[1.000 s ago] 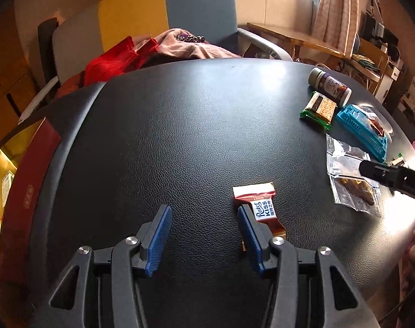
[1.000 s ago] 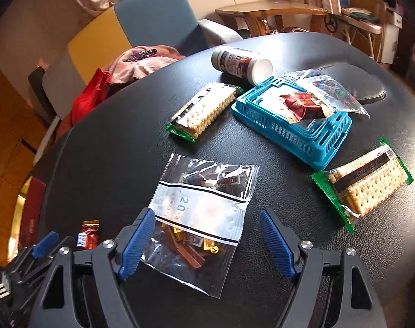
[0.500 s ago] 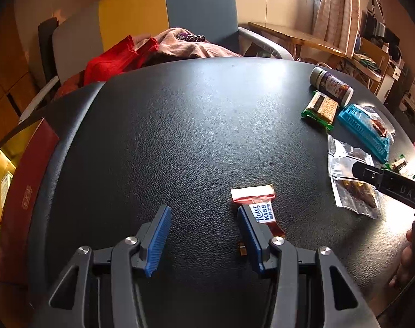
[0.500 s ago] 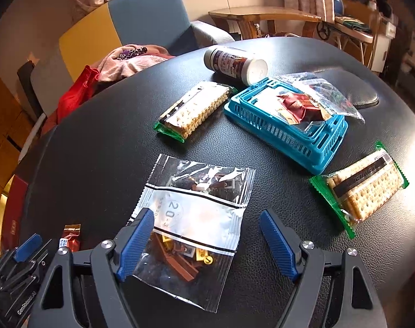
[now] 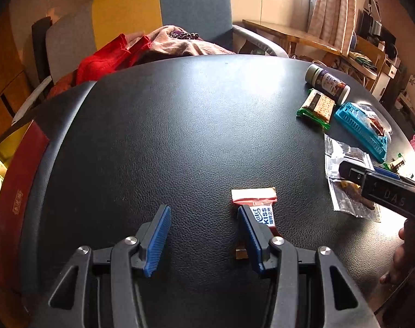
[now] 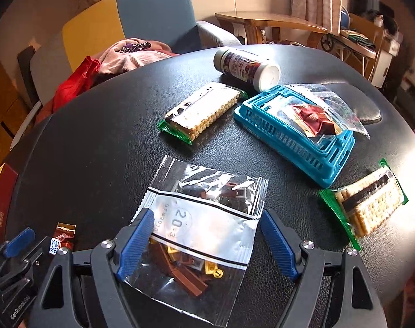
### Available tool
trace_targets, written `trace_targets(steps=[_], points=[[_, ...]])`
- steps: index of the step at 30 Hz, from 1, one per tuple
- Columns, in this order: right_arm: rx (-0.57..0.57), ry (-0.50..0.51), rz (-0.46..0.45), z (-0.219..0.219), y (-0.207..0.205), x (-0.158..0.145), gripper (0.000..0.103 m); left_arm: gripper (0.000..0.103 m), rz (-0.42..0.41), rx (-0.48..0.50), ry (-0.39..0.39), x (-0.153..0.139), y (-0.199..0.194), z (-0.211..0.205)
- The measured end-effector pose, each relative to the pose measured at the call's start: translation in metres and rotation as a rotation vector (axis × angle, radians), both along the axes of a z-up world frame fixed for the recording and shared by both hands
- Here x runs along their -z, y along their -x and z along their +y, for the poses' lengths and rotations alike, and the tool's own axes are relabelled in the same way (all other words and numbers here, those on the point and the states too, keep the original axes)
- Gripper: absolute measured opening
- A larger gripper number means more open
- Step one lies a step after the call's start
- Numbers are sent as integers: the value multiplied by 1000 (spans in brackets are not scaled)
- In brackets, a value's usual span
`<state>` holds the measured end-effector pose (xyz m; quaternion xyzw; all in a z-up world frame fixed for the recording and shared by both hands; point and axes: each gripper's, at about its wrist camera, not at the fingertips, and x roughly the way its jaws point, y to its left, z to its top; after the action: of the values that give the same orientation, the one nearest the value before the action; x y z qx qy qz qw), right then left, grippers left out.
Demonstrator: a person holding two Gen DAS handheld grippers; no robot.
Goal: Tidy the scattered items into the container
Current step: 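Grasp the chocolate with the left gripper while the right gripper grasps the zip bag, then carry the chocolate and zip bag over the gold-lined box with both grippers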
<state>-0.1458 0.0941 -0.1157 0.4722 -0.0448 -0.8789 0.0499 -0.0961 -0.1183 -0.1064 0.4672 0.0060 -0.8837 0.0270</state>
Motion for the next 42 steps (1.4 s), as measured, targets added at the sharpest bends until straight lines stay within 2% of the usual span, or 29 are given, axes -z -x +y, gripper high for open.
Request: trace_targets(steps=[4, 6, 14, 17, 19, 21, 23, 24, 25, 28, 30, 34, 36, 42], points=[[-21, -3, 5, -1, -1, 1, 82, 52, 52, 14, -79, -12, -6, -3], [-31, -14, 9, -2, -1, 1, 83, 53, 42, 32, -117, -11, -4, -2], [-67, -70, 27, -10, -3, 3, 81, 54, -11, 101, -73, 3, 2, 20], [-91, -80, 34, -13, -4, 2, 73, 53, -34, 110, -65, 11, 2, 23], [-105, -90, 41, -16, -5, 2, 68, 53, -19, 107, -80, 10, 1, 20], [-108, -94, 46, -16, -5, 2, 65, 49, -15, 99, -100, 10, 0, 16], [-111, -92, 53, -16, -6, 1, 58, 39, -10, 86, -105, 11, 0, 11], [-115, -89, 57, -15, -7, 1, 50, 36, -9, 85, -105, 11, -1, 9], [-118, -87, 63, -15, -8, 0, 44, 36, -7, 84, -106, 11, -2, 8], [-119, -80, 72, -15, -10, -1, 40, 35, 1, 84, -114, 11, -5, 5], [-118, -65, 75, -14, -10, -3, 28, 34, 6, 77, -121, 10, -7, 2], [-119, -40, 72, -14, -11, -5, 25, 34, 13, 54, -130, 8, -13, -7], [-118, -16, 77, -14, -14, -8, 19, 34, 22, 41, -141, 4, -16, -14], [-146, -4, 72, -25, -20, -10, 19, 34, 56, 20, -123, -8, -27, -28]])
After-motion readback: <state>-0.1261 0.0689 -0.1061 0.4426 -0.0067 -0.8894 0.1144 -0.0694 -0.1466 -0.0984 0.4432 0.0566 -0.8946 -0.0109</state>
